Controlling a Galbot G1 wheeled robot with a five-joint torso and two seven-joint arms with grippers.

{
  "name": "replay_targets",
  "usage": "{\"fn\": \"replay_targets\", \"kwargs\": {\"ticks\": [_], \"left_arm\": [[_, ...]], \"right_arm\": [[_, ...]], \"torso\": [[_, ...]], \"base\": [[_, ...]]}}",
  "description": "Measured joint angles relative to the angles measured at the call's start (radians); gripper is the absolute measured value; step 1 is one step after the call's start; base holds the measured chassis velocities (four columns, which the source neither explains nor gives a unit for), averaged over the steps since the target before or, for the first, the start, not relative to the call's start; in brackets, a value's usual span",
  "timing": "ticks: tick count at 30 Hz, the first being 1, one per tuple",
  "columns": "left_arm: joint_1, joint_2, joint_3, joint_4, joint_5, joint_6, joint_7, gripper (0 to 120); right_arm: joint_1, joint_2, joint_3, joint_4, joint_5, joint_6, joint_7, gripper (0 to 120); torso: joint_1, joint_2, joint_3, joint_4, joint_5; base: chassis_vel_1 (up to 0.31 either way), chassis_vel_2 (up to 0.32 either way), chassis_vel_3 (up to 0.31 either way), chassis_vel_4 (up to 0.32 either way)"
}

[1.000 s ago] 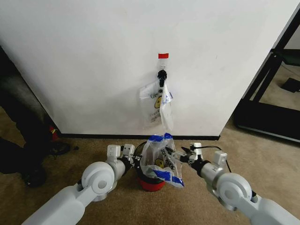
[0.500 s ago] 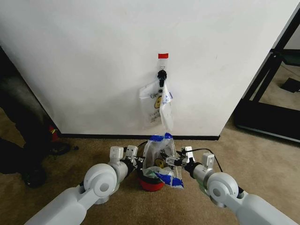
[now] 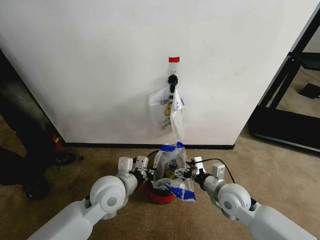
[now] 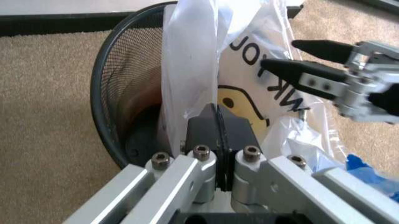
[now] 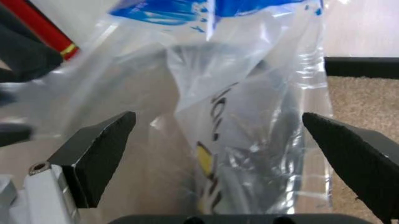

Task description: Pick up the garbage bag from the wall and place it over the trash bin.

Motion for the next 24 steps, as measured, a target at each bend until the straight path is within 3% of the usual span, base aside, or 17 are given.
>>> {"fn": "replay_targets", "kwargs": {"ticks": [18, 24], "left_arm": [[0.002, 0.004, 0.000, 0.001, 0.001, 0.000, 0.004, 0], [0.008, 0.006, 0.001, -0.002, 0.001, 0.000, 0.005, 0]], "right_arm": [[0.044, 0.017, -0.051, -0.075, -0.012, -0.010, 0.003, 100], [0.068, 0.021, -0.071, -0.087, -0.006, -0.030, 0.022, 77]], "torso": [[0.000, 0.000, 0.000, 0.0000, -0.0001], [0.000, 0.000, 0.000, 0.0000, -0.0001]], "base": [[0.000, 0.000, 0.000, 0.000], [0.000, 0.000, 0.000, 0.000]]}}
